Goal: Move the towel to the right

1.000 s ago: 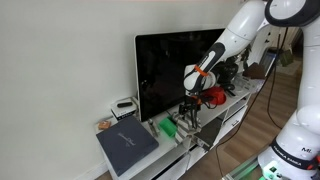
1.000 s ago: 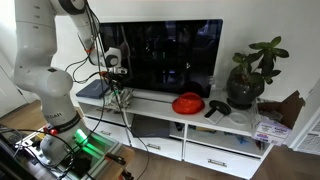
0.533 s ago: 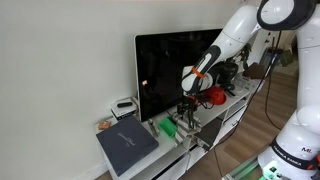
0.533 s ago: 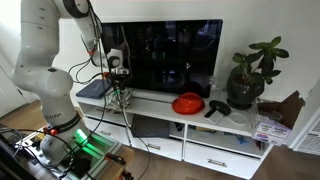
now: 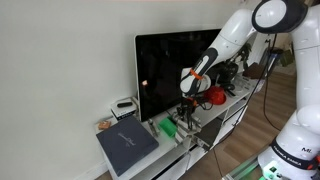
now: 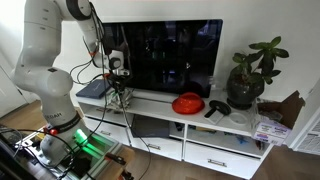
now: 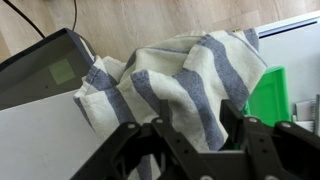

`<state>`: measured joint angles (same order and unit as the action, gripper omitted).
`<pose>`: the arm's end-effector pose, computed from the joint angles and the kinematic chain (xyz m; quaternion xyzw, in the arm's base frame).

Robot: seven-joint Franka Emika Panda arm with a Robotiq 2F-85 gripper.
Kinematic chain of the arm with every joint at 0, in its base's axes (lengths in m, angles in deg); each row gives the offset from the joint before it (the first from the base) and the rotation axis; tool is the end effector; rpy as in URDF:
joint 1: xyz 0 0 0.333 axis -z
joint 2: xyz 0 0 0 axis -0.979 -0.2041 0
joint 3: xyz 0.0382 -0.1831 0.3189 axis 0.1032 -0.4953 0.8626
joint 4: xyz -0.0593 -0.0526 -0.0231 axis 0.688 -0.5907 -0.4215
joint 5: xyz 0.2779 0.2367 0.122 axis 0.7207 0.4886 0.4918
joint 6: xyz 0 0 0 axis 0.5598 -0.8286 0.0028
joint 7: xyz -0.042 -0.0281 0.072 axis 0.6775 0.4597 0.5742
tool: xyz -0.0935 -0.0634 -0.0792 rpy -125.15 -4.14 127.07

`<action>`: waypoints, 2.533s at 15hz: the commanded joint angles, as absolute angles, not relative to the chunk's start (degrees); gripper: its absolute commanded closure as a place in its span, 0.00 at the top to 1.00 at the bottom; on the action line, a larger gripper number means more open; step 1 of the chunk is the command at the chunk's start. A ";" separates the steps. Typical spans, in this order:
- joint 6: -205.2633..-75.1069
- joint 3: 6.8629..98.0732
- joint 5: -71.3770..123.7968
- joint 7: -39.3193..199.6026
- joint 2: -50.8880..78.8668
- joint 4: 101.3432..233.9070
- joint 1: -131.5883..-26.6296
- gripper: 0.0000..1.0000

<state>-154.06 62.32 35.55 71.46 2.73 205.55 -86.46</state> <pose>0.5095 0.1303 0.1548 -0.9942 0.0464 0.0927 0.0283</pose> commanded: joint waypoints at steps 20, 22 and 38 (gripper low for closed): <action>-153.31 61.81 35.36 71.86 3.42 204.58 -87.01 0.00; -153.09 61.82 35.30 71.80 3.52 204.61 -87.09 0.00; -146.20 60.89 31.77 63.53 26.45 214.23 -87.54 0.00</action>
